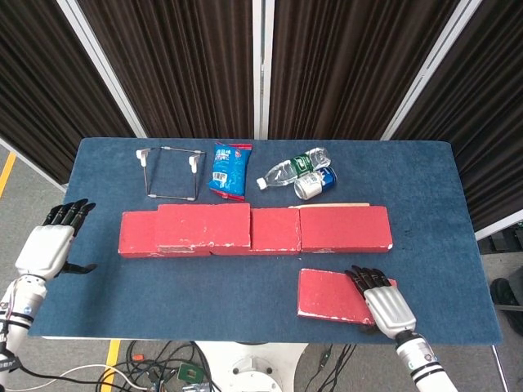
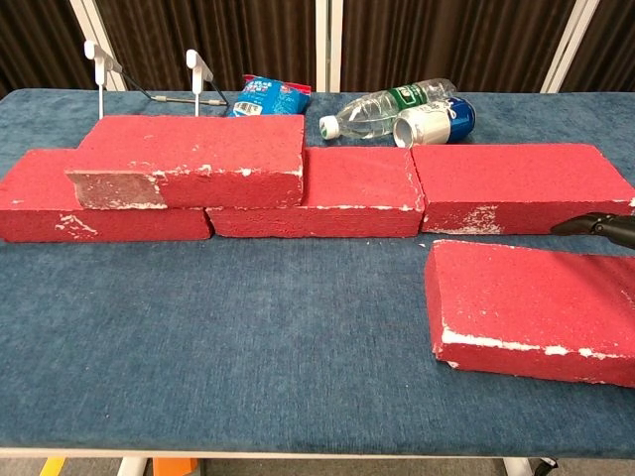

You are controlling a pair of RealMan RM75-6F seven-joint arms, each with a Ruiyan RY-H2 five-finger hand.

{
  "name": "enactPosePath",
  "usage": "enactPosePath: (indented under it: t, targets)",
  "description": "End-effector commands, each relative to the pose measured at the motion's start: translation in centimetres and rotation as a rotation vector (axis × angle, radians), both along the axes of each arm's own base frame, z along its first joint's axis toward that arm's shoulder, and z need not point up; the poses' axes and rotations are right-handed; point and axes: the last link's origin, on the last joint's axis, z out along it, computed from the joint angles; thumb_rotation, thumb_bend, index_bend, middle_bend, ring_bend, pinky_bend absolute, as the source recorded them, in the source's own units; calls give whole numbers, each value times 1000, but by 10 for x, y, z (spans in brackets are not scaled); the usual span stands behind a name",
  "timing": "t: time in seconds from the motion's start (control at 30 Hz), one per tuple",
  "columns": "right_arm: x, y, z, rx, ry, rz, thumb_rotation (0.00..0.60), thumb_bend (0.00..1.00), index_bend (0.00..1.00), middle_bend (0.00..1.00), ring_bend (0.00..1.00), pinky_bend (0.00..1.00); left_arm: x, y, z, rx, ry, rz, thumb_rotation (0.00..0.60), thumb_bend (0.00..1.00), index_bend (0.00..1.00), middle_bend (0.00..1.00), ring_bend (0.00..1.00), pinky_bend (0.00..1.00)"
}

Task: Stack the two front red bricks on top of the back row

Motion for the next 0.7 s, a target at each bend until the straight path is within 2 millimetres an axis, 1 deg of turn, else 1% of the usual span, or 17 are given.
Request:
enactPosePath:
  t: [0.03, 0.27, 0.43, 0.7]
  targets:
    - [-1, -4, 0, -3, 0, -13, 600, 0, 0, 0, 0, 0, -3, -3, 1, 13, -5, -14, 600, 0, 38, 0, 0, 0]
    - [-2, -11, -5, 16, 5, -36, 600, 0, 0, 0, 0, 0, -6, -9, 5, 4, 16, -22, 600, 0, 38, 0, 0, 0]
    - [-2, -17, -8, 21, 11, -41, 600, 0, 0, 0, 0, 0, -11, -12, 10, -11, 35, 12, 600, 0, 38, 0, 0, 0]
    - [-2, -23, -14, 55, 8, -51, 600, 0, 0, 0, 0, 0, -17, -15, 10, -24, 32, 38, 600, 0, 39, 0, 0, 0]
